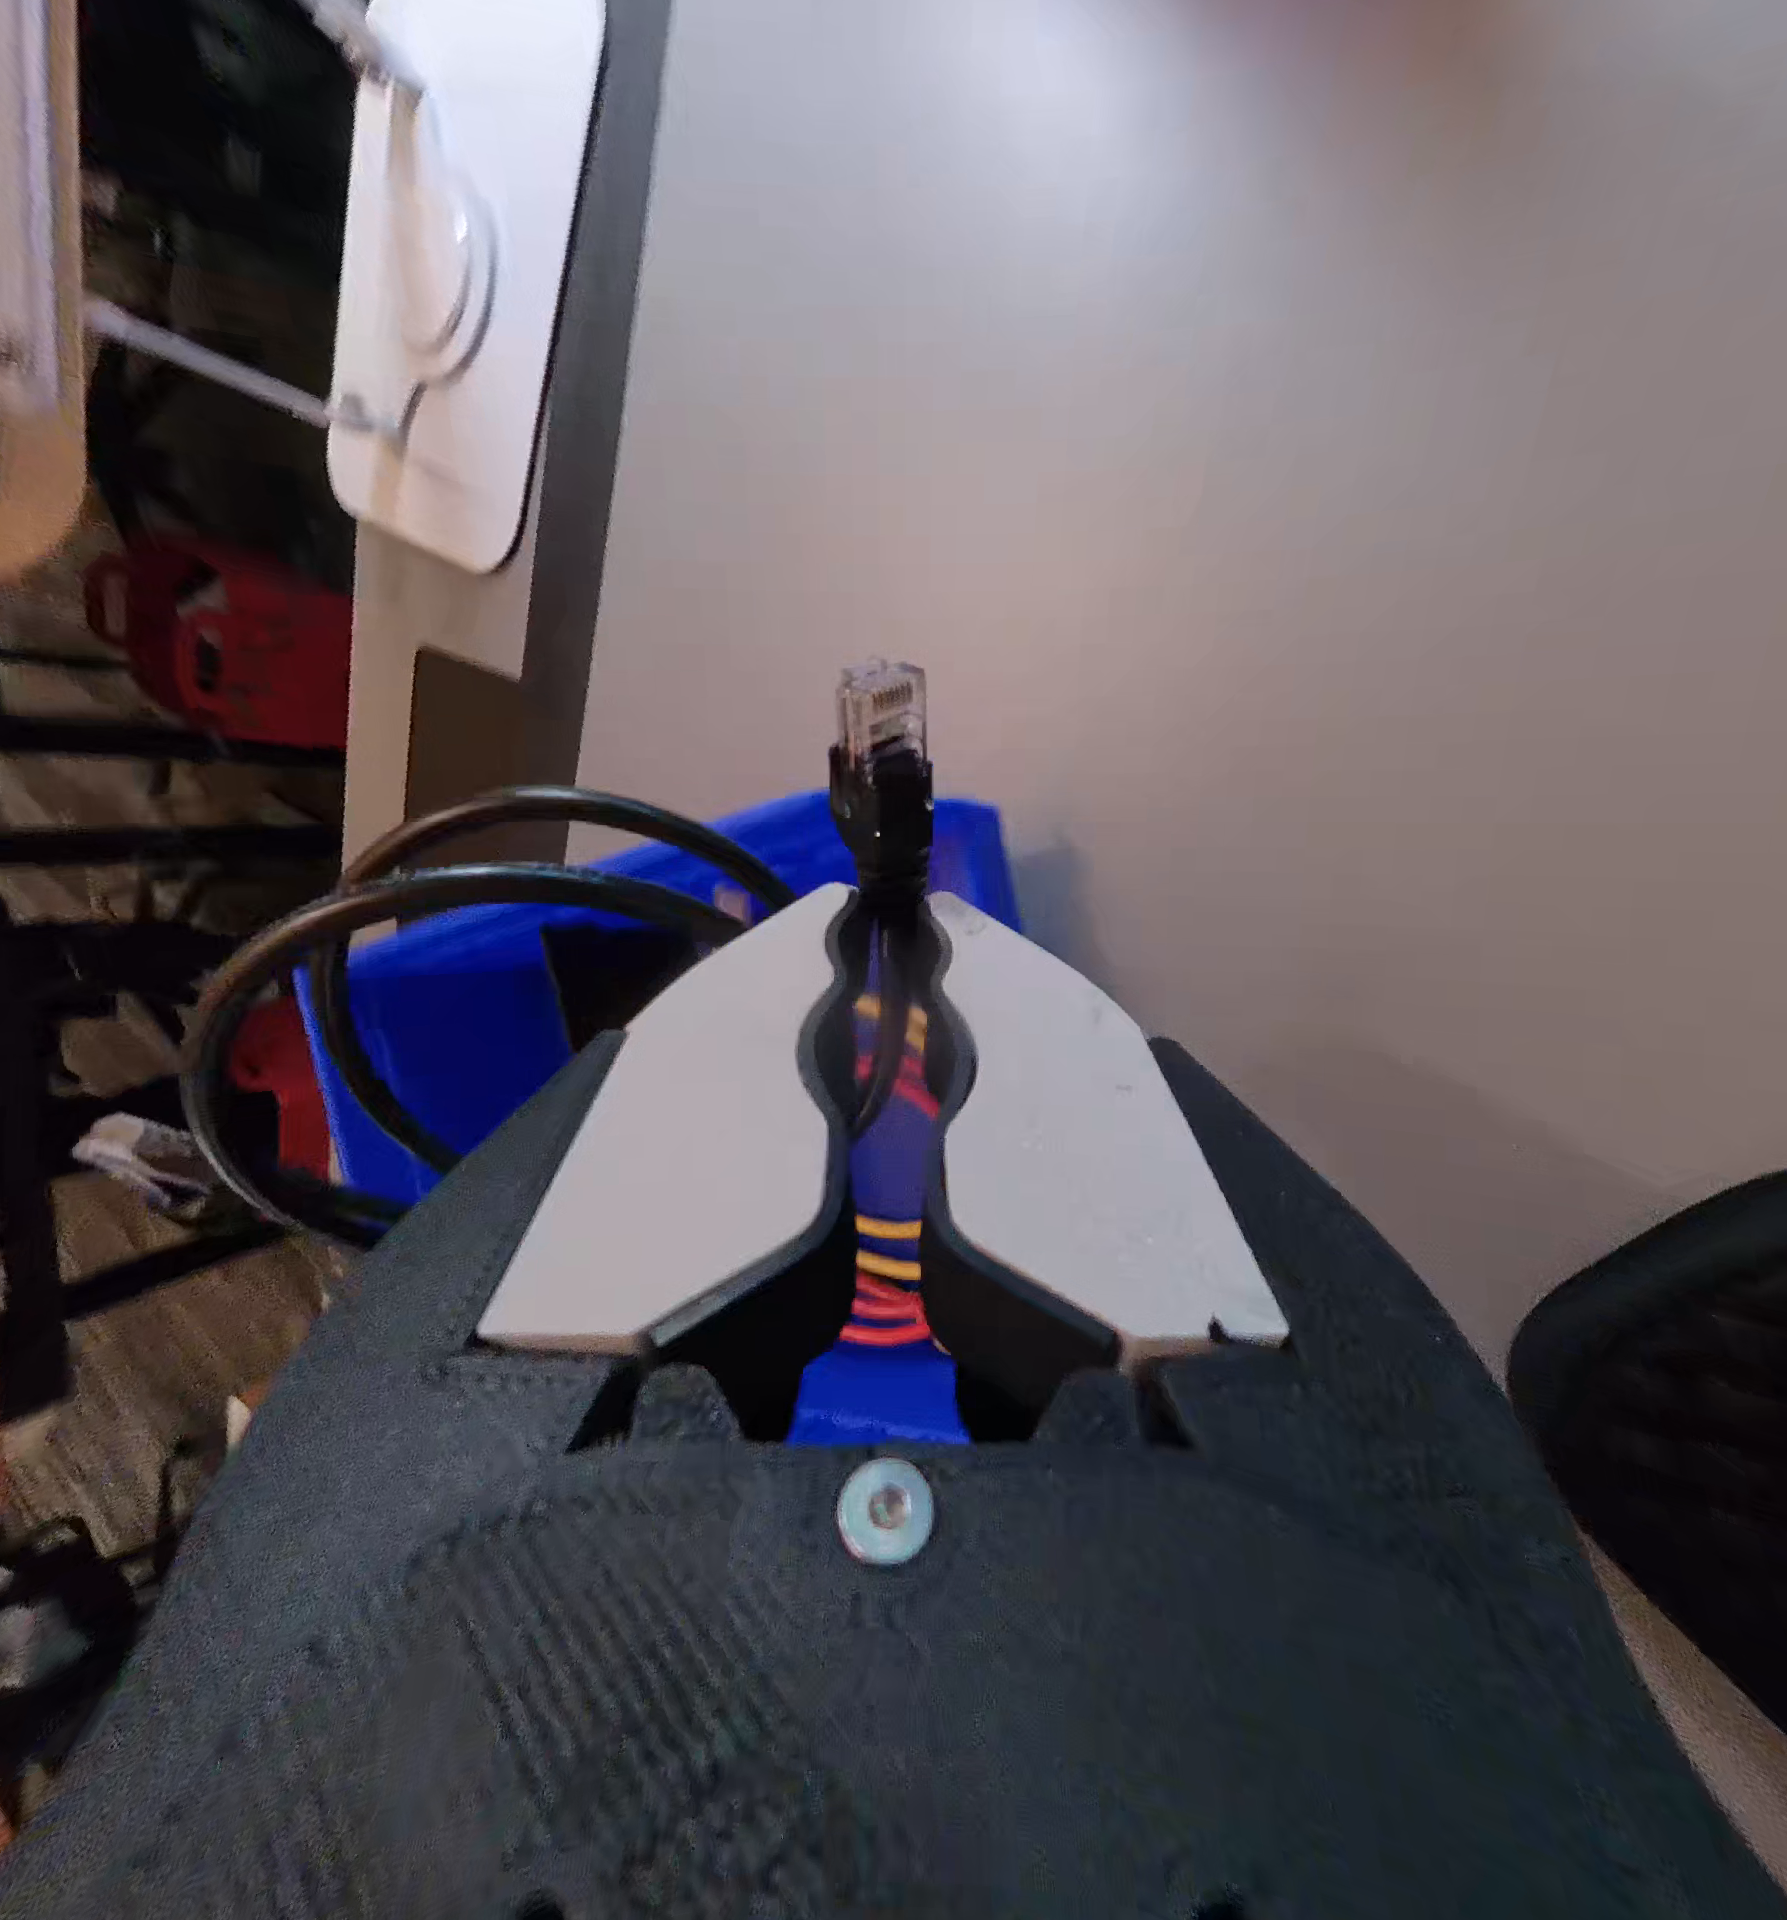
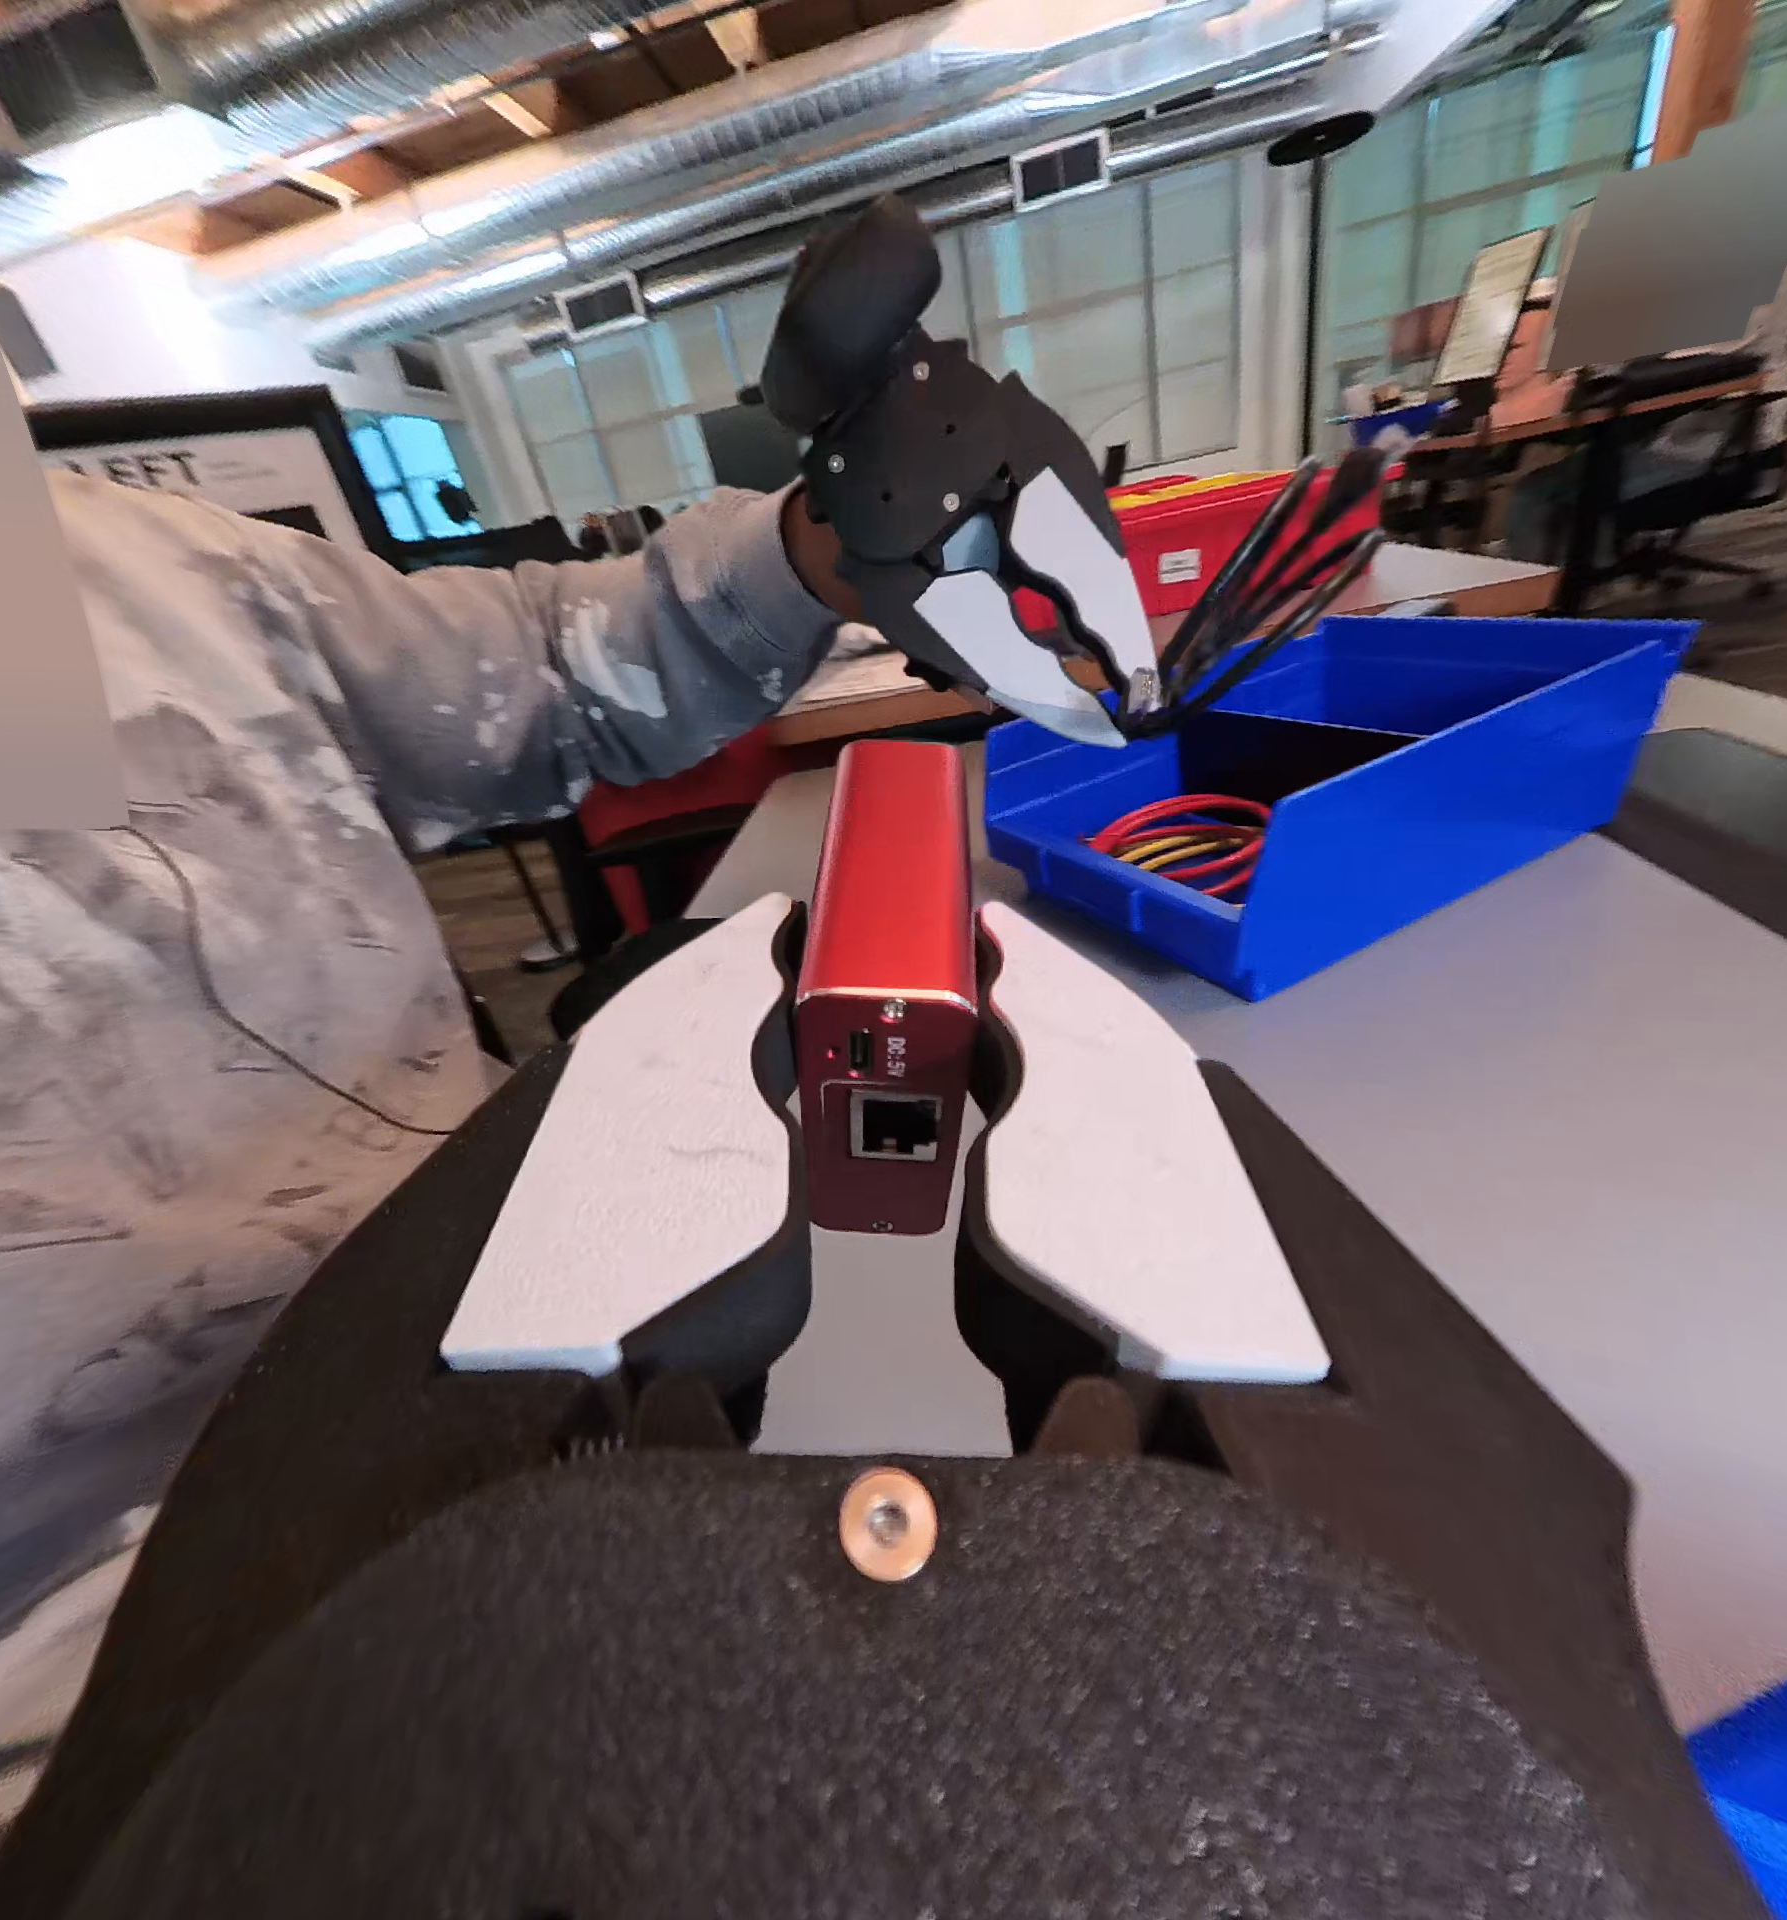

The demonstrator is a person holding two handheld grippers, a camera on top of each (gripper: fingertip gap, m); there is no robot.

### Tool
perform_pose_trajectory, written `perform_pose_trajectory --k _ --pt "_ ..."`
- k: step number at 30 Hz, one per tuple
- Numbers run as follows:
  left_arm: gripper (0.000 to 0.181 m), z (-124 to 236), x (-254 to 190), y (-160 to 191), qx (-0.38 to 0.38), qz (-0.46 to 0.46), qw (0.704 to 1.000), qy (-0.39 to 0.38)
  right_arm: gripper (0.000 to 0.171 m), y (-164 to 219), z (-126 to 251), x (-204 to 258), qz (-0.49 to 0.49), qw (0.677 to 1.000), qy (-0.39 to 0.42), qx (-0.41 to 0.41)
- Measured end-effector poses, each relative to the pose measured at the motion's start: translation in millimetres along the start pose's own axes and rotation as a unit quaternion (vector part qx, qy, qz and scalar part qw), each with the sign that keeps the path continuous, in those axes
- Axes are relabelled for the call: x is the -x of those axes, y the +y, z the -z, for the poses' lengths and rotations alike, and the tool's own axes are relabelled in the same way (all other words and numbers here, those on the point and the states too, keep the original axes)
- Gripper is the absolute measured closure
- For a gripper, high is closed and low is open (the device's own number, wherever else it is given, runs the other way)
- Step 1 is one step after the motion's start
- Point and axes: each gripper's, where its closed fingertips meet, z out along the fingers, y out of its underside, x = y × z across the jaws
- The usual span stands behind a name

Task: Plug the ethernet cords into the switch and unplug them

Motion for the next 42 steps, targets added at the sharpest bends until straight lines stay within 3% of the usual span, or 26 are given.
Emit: perform_pose_trajectory --k 6,10,17,27,36,42 --pt "0.172 -9.4 -55.5 -42.8 0.000 -0.068 0.993 0.098 0.143 14.4 2.2 -8.5 -0.062 0.998 -0.016 0.017" --pt "0.173 -18.4 -79.5 -51.2 0.033 -0.081 0.982 0.169 0.144 39.1 -3.8 -20.6 -0.130 0.988 0.003 0.080" --pt "0.173 -27.2 -111.0 -63.9 0.070 -0.091 0.961 0.252 0.144 57.3 -13.6 -22.9 -0.179 0.979 -0.012 0.096" --pt "0.173 -37.6 -124.0 -59.2 0.129 -0.113 0.947 0.271 0.144 66.1 -19.7 -22.0 -0.223 0.968 -0.025 0.109" --pt "0.173 -49.3 -123.8 -56.1 0.161 -0.105 0.950 0.245 0.143 73.2 -20.8 -34.0 -0.292 0.949 0.024 0.121" --pt "0.175 -52.4 -134.5 -61.8 0.145 -0.092 0.944 0.283 0.144 83.2 -15.5 -36.8 -0.288 0.942 0.058 0.160"
